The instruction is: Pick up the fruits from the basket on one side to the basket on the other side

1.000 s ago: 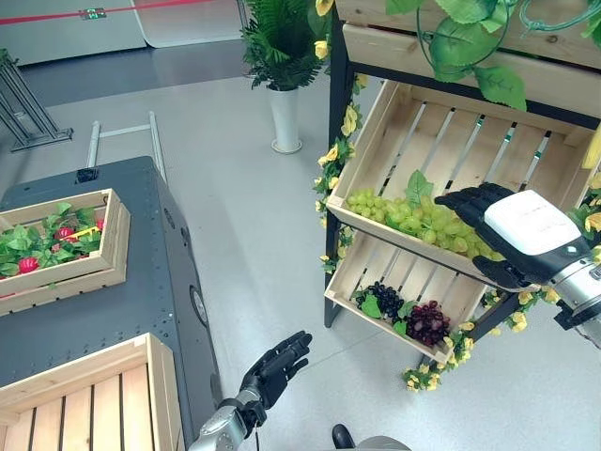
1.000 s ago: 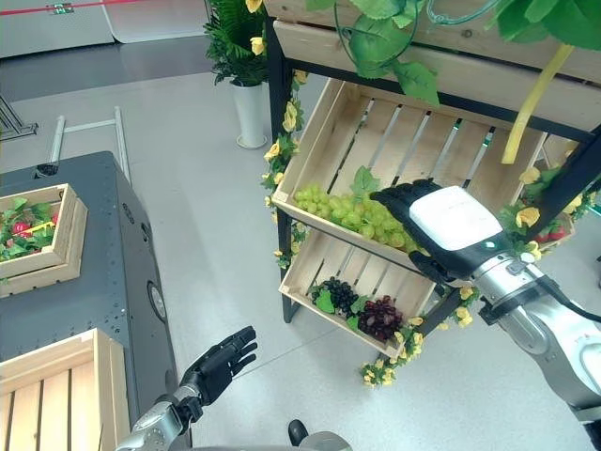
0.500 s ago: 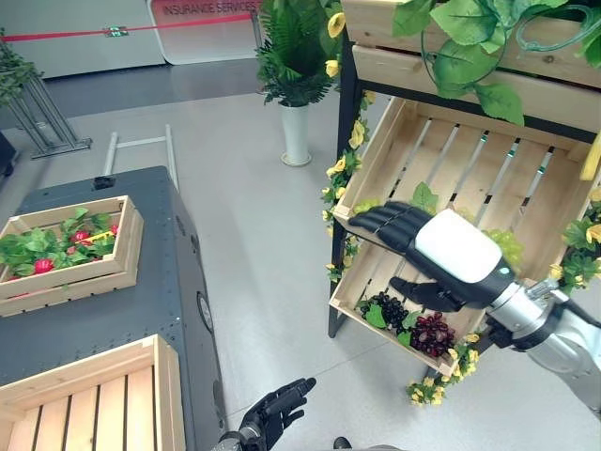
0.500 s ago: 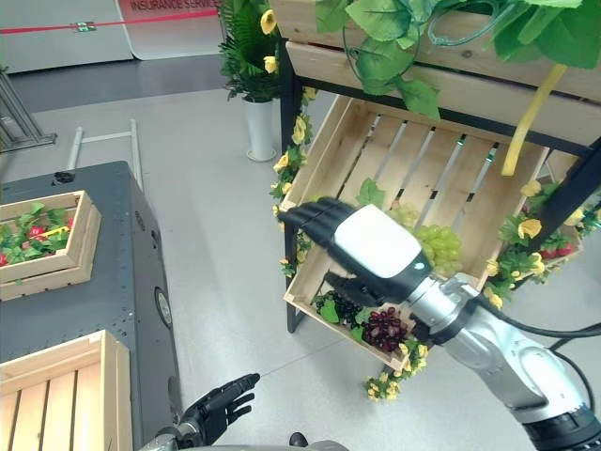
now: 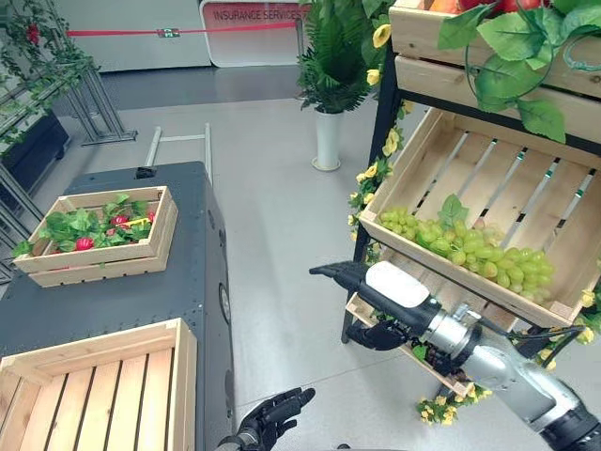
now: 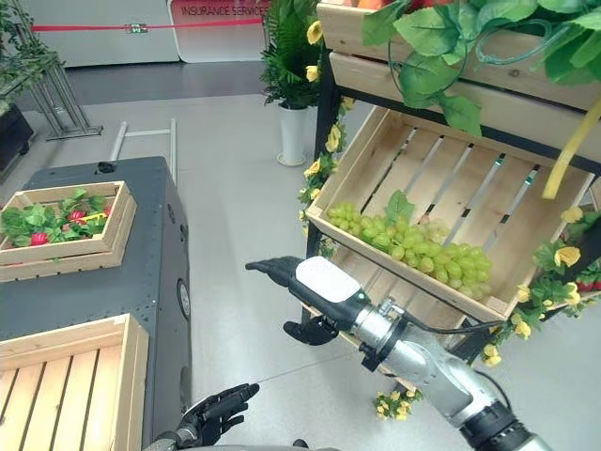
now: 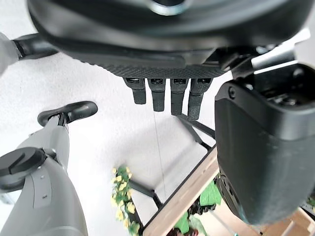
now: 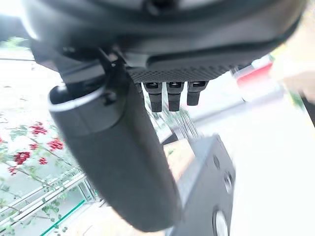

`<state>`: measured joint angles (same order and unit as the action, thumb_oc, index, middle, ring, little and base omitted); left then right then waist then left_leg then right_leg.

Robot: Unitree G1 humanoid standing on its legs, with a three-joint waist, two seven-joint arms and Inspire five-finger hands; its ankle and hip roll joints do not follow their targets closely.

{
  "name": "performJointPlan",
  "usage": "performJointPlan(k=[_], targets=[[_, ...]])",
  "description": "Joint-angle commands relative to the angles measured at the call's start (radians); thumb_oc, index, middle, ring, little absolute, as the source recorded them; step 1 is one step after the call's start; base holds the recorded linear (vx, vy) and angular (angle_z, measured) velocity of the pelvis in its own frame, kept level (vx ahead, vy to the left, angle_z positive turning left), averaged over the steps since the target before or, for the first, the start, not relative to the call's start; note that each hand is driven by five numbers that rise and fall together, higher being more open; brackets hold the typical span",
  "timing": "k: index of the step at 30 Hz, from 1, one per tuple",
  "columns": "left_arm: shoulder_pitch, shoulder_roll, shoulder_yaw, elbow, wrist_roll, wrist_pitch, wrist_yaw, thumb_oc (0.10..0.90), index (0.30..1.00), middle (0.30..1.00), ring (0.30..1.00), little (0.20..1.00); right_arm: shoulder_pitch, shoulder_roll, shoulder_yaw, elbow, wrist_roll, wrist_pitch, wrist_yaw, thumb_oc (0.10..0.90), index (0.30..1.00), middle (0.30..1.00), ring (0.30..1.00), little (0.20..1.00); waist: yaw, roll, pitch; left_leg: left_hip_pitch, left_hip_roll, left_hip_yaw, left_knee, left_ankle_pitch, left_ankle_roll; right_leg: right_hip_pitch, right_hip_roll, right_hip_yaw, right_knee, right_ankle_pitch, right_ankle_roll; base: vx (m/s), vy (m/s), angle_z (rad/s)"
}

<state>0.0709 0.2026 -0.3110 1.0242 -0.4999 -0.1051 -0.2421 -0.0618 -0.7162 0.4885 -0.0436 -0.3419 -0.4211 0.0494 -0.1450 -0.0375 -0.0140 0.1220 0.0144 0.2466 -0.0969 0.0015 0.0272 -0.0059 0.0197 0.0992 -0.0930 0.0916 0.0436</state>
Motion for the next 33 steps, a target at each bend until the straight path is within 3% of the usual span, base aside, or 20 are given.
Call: performJointPlan(k=[1, 4, 7, 16, 21, 27, 33], targets=[[-0.102, -0.006, -0.032, 0.052, 0.080, -0.080, 0.038, 0.800, 0.900, 0.900, 0.900, 0.900, -0.098, 0.092, 0.013, 0.085, 0.089, 0.005, -0.031, 0.800, 0.900, 0.900, 0.900, 0.900, 0.035, -0.002, 0.014, -0.004, -0.053, -0.076, 0.010, -0.084, 0.025, 0.054, 0.007, -0.070, 0.006, -0.049, 0.025, -0.02, -0.035, 0.08], [-0.103, -0.015, -0.049, 0.074, 0.111, -0.066, 0.089, 0.800, 0.900, 0.900, 0.900, 0.900, -0.099, 0.145, 0.068, 0.214, 0.088, 0.037, -0.062, 0.800, 0.900, 0.900, 0.900, 0.900, 0.051, -0.002, 0.018, -0.007, -0.055, -0.098, 0.010, -0.082, 0.023, 0.058, 0.004, -0.084, 0.006, -0.053, 0.022, -0.01, -0.043, 0.17], [-0.099, -0.032, -0.045, 0.110, 0.091, -0.020, 0.088, 0.800, 0.900, 0.900, 0.900, 0.900, -0.083, 0.229, 0.115, 0.372, 0.118, 0.115, -0.096, 0.800, 0.900, 0.900, 0.900, 0.900, 0.068, -0.005, 0.024, -0.011, -0.057, -0.119, 0.010, -0.079, 0.023, 0.059, -0.001, -0.104, 0.006, -0.055, 0.019, 0.00, -0.028, 0.20], [-0.108, -0.040, -0.022, 0.152, 0.080, -0.057, 0.129, 0.800, 0.900, 0.900, 0.900, 0.900, -0.046, 0.376, 0.100, 0.697, 0.259, 0.220, -0.056, 0.800, 0.900, 0.900, 0.900, 0.900, 0.093, 0.009, 0.044, -0.014, -0.061, -0.147, 0.010, -0.072, 0.027, 0.074, -0.007, -0.140, 0.006, -0.067, 0.007, 0.00, -0.013, 0.15], [-0.123, -0.033, -0.071, 0.186, 0.230, -0.043, 0.087, 0.800, 0.900, 0.900, 0.900, 0.900, -0.045, 0.436, 0.056, 0.922, 0.301, 0.212, -0.063, 0.800, 0.900, 0.900, 0.900, 0.900, 0.106, 0.018, 0.053, -0.015, -0.065, -0.161, 0.010, -0.066, 0.032, 0.082, -0.014, -0.158, 0.006, -0.071, 0.003, -0.01, -0.005, 0.14], [-0.154, -0.030, -0.114, 0.219, 0.307, -0.061, 0.188, 0.800, 0.900, 0.900, 0.900, 0.900, -0.042, 0.477, 0.005, 1.118, 0.396, 0.217, -0.068, 0.800, 0.900, 0.900, 0.900, 0.900, 0.110, 0.030, 0.055, -0.001, -0.070, -0.177, 0.010, -0.067, 0.038, 0.100, -0.011, -0.157, 0.006, -0.078, -0.002, 0.00, 0.004, 0.01], [-0.155, -0.041, -0.122, 0.242, 0.371, -0.068, 0.268, 0.800, 0.900, 0.900, 0.900, 0.900, -0.028, 0.516, -0.053, 1.206, 0.508, 0.223, -0.072, 0.800, 0.900, 0.900, 0.900, 0.900, 0.108, 0.031, 0.053, 0.005, -0.073, -0.187, 0.010, -0.065, 0.039, 0.106, -0.006, -0.149, 0.006, -0.078, -0.006, 0.01, 0.004, 0.10]])
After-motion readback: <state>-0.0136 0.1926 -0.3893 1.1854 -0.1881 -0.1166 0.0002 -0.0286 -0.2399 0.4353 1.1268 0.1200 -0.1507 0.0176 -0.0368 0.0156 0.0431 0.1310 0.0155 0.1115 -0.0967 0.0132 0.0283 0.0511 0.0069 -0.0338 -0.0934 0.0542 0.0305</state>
